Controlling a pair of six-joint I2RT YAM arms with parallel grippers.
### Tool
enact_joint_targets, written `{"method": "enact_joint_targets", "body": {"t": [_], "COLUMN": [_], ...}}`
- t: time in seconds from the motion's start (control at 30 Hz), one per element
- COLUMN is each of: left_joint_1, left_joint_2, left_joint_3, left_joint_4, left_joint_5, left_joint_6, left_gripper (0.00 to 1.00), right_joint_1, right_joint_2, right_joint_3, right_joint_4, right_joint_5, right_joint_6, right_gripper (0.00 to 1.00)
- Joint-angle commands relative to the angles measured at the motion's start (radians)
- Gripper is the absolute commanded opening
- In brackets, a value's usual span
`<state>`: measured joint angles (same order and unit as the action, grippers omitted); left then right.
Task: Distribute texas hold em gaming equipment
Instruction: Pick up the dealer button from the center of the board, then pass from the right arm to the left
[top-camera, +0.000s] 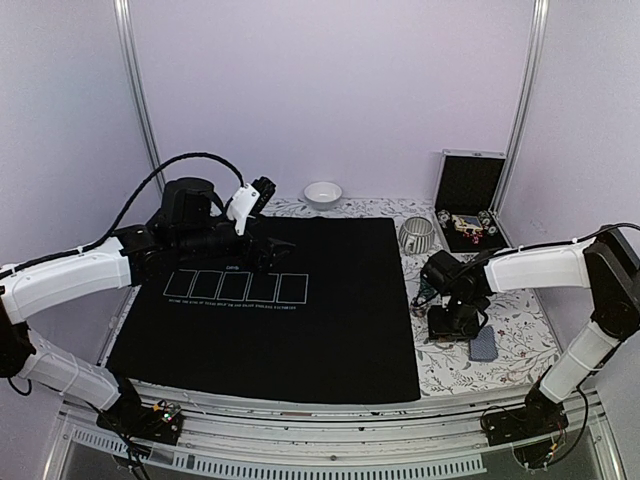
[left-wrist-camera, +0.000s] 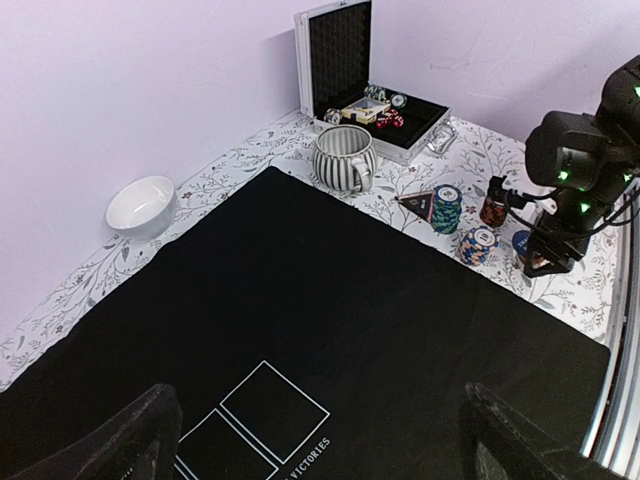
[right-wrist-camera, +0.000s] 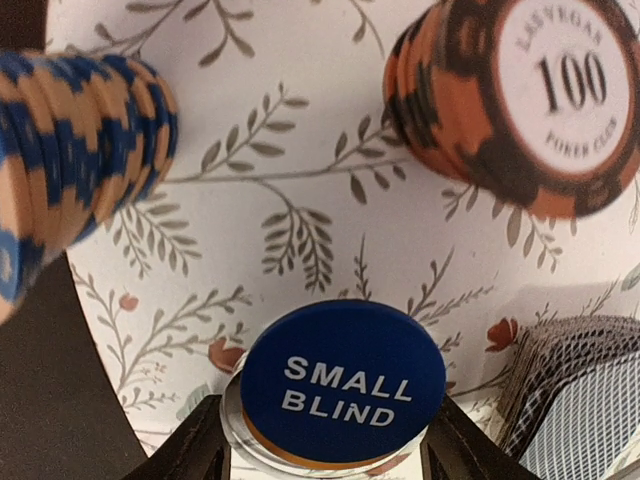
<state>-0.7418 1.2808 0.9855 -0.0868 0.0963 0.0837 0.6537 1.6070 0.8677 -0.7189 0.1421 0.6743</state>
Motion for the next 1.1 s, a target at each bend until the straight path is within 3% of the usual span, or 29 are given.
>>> {"method": "enact_joint_targets", "body": {"t": [0.0,0.23,0.4,0.57,0.67,0.77,0.9,1.07], "left_joint_1": [-0.015,-0.017,-0.048,-0.224,-0.259,-0.251,-0.257,-0.256], "left_joint_2": [-0.019,-0.021,-0.018,0.022,0.086,0.128,0.159,0.162], "left_joint_3": [-0.012,-0.017,-0.068,-0.241,-0.308,-0.289,-0.238,-0.228], "left_joint_4": [0.025,0.022,0.073,0.344,0.539,0.528,0.451,0.387], "left_joint_5": [-0.002,0.033,0.068,0.068,0.120,0.105,0.097,0.082], "left_joint_6": [0.013,-0.026,-0.166,-0.443,-0.591,-0.638,-0.621,-0.608], "left_gripper": [0.98,0.98,0.95,0.89,0.89,0.88,0.87,0.88], "right_joint_1": [0.046,0.049,0.049,0.057,0.086,0.110,0.111,0.129], "right_joint_2": [-0.039,-0.193,-0.246,-0.250,-0.241,-0.182,-0.203,-0.178], "right_joint_3": [-0.004,-0.036,-0.082,-0.104,-0.091,-0.076,-0.208,-0.125], "right_joint_4": [-0.103,-0.027,0.174,0.346,0.357,0.316,0.624,0.436], "right_joint_5": [-0.055,-0.352,-0.517,-0.549,-0.507,-0.512,-0.749,-0.590], "right_joint_6": [0.025,0.012,0.072,0.153,0.163,0.094,0.196,0.151], "right_gripper": [0.48,0.48,0.46,0.44,0.42,0.45,0.46,0.45]}}
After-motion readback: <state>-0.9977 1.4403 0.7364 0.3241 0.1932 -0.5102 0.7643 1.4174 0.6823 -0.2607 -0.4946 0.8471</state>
